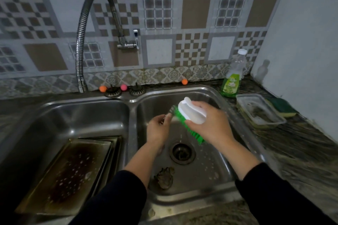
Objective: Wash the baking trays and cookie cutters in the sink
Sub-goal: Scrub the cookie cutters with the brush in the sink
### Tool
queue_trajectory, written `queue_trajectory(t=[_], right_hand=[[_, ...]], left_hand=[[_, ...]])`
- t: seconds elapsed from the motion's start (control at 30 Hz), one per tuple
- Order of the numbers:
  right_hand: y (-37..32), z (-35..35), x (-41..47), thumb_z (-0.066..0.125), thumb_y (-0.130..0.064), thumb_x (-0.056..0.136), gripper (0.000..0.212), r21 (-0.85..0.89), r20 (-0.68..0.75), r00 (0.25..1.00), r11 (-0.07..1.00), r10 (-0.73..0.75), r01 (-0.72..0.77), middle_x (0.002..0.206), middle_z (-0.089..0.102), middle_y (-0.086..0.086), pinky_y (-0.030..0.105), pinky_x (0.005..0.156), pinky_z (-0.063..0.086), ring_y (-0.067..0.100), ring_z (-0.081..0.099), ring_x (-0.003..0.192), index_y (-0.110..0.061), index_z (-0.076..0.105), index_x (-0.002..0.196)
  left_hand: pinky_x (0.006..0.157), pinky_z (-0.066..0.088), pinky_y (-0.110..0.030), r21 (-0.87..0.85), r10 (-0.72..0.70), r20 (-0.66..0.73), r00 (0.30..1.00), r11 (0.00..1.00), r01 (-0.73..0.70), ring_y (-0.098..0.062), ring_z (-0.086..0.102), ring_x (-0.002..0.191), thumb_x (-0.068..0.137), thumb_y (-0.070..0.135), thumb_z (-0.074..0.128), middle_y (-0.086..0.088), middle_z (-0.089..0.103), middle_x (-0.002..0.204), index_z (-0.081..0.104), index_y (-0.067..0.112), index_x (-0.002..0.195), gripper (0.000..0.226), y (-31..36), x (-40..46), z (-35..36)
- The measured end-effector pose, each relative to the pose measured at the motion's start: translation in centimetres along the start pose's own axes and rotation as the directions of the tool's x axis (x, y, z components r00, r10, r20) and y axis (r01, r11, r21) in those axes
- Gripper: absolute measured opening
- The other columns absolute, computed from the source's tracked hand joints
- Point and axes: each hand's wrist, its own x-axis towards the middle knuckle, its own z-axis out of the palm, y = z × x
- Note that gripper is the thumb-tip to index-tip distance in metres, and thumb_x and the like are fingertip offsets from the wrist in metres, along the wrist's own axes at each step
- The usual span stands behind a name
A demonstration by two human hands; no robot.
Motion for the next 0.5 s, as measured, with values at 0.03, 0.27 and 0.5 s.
queue_trajectory(t=[0.03, 0.27, 0.5], right_hand=[[-0.1, 0.5, -0.5, 0.076, -0.042, 0.073, 0.063, -0.022, 0.003, 1.000, 1.000, -0.011, 0.011, 0.123, 0.062, -0.009, 0.029, 0.081, 0.048, 0.015, 0.059, 0.110, -0.036, 0.053, 0.131], [0.4, 0.5, -1.7, 0.076, -0.042, 0.071, 0.062, -0.009, -0.086, 0.995, 0.998, 0.053, -0.054, 0.126, 0.062, -0.010, 0.033, 0.092, 0.048, 0.013, 0.058, 0.113, -0.034, 0.055, 0.129], [0.7, -0.3, -0.6, 0.076, -0.043, 0.072, 0.064, 0.025, -0.095, 0.992, 0.996, 0.087, -0.085, 0.128, 0.061, -0.010, 0.024, 0.092, 0.045, 0.010, 0.058, 0.114, -0.033, 0.055, 0.131]], left_hand=[[0.074, 0.049, -0.021, -0.158, -0.118, 0.093, 0.989, 0.979, 0.132, -0.013, 0.061, 0.080, 0.094, 0.035, 0.059, -0.008, 0.070, 0.093, 0.069, 0.006, 0.103, 0.032, 0.1, -0.1, 0.5], [0.069, 0.052, -0.026, -0.494, -0.319, 0.436, 0.842, 0.697, 0.520, -0.014, 0.062, 0.076, 0.096, 0.035, 0.054, -0.004, 0.064, 0.086, 0.065, 0.011, 0.099, 0.027, 0.5, -0.3, 2.4], [0.084, 0.049, -0.036, -0.529, -0.274, 0.596, 0.755, 0.573, 0.626, -0.025, 0.061, 0.092, 0.103, 0.041, 0.034, -0.014, 0.067, 0.102, 0.060, 0.005, 0.113, 0.045, 3.2, -1.6, 3.4]])
